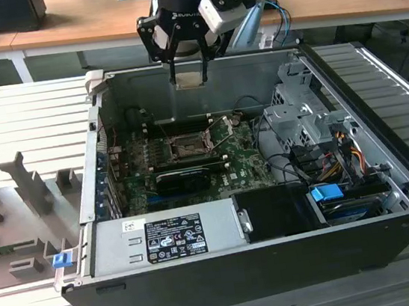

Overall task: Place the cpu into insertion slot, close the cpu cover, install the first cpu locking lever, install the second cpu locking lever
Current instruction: 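Place the cpu into insertion slot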

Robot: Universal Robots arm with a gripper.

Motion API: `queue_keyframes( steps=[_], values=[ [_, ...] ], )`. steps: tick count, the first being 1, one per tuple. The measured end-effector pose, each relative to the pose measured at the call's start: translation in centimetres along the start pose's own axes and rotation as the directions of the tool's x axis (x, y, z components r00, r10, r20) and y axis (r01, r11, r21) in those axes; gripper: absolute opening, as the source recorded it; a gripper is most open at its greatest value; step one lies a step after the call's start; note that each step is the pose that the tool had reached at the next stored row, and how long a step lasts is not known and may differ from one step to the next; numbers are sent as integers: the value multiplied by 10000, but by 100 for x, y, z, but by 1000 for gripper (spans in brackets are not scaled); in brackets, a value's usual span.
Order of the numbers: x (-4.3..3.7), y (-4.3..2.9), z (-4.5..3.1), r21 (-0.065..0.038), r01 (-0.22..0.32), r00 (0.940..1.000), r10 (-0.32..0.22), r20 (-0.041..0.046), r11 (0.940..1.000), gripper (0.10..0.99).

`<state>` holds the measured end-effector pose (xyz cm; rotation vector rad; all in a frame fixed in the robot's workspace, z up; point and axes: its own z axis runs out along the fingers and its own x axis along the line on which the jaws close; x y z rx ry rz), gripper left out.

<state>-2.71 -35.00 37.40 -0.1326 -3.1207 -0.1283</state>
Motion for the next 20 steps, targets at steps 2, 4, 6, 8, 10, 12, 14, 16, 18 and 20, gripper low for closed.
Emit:
queue_keyframes(
  steps=[2,4,6,8,10,12,14,16,18,20],
  values=[
    [0,0,7,1,-66,10000,66,6,10000,529],
    [0,-1,16,3,-78,10000,78,8,10000,529],
    [0,-2,23,5,-91,10000,91,8,10000,529],
    [0,-2,27,3,-151,9999,151,13,9999,529],
    [0,-3,29,34,-295,9996,295,29,9996,529],
    [0,-3,32,43,-632,9980,631,58,9980,529],
    [0,-3,35,40,-1017,9948,1017,91,9948,529],
    [0,-3,37,39,-1242,9922,1241,108,9923,529],
    [0,-3,38,36,-1447,9894,1446,126,9895,529],
    [-1,-3,39,34,-1510,9885,1509,131,9885,529]
  ],
)
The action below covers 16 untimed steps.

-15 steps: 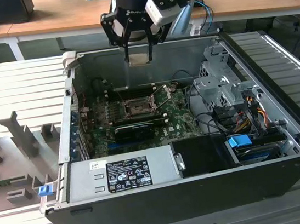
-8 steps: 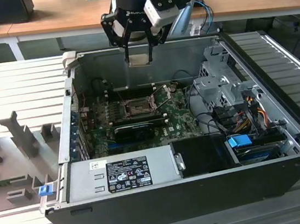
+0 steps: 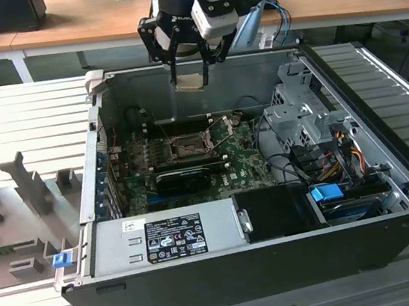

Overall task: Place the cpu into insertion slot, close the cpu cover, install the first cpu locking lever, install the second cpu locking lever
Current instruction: 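Place the cpu into insertion slot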

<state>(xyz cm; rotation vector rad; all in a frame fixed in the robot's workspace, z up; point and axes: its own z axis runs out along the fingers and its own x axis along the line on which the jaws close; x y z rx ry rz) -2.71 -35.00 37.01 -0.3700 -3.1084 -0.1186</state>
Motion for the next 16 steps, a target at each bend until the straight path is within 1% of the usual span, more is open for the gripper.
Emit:
queue_keyframes(
  steps=[10,16],
  values=[
    [0,0,5,-5,-438,9990,438,33,9990,529],
    [0,0,6,-8,-1010,9949,1010,78,9949,529]
  ],
)
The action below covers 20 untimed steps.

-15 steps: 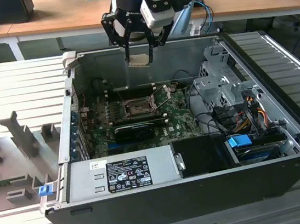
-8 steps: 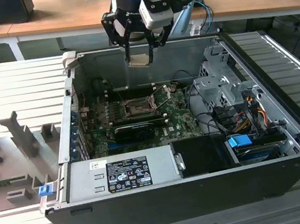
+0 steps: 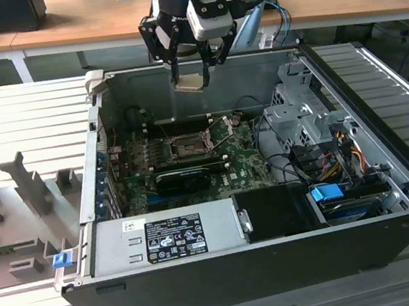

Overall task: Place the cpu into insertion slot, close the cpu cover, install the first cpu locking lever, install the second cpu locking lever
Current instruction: 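Place the cpu into insertion slot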

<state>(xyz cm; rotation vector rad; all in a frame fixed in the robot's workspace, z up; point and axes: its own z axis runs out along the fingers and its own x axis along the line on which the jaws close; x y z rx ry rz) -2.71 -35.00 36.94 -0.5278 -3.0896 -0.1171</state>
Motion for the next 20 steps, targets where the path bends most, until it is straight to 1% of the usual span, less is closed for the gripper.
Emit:
queue_keyframes(
  steps=[6,20],
  values=[
    [0,0,0,-5,-322,9995,322,24,9995,529],
    [0,0,3,-12,-685,9976,685,50,9977,529]
  ],
)
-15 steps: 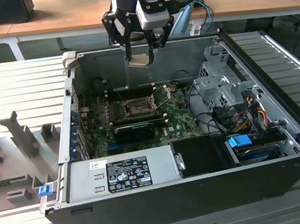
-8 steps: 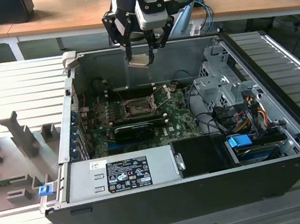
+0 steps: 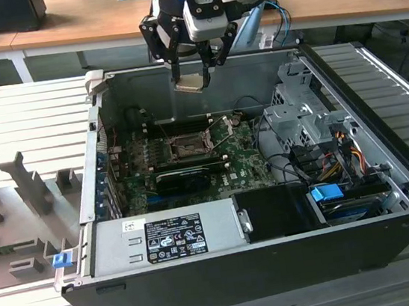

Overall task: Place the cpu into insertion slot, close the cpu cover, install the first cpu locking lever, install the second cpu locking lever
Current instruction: 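Place the cpu into insertion slot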

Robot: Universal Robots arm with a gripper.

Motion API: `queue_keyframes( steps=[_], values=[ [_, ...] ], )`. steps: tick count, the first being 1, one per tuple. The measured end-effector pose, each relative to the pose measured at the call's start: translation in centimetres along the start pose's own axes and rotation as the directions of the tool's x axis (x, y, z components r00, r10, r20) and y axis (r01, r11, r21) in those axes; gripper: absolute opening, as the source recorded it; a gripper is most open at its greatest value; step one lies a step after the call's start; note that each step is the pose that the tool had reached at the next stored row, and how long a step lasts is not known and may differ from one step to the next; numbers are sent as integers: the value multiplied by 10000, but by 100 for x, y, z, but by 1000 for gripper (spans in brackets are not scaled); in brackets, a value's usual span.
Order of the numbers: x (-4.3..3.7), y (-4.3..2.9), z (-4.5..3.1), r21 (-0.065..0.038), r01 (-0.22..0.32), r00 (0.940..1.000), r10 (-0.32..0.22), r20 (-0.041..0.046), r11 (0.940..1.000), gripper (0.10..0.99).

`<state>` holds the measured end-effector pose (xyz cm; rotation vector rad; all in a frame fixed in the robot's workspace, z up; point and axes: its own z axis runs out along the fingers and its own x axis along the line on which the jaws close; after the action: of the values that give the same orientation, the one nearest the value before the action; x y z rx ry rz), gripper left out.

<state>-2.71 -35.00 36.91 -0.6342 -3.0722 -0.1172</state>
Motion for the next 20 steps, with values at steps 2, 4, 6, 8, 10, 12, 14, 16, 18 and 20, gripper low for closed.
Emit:
queue_keyframes(
  steps=[2,4,6,8,10,12,14,16,18,20],
  values=[
    [0,0,2,-2,-58,10000,58,4,10000,529],
    [0,0,3,-3,-145,9999,145,10,9999,529],
    [0,0,5,-4,-220,9998,220,15,9998,529],
    [0,0,9,-7,-291,9996,291,21,9996,529],
    [0,-1,12,-7,-380,9993,380,28,9993,529],
    [0,-1,15,-9,-456,9990,456,33,9990,529],
    [0,-1,16,-9,-507,9987,507,36,9987,529],
    [0,-1,19,-11,-557,9984,557,40,9984,529],
    [2,2,21,-14,-578,9983,578,41,9983,529],
    [2,2,21,-12,-603,9982,603,43,9982,529]
  ],
)
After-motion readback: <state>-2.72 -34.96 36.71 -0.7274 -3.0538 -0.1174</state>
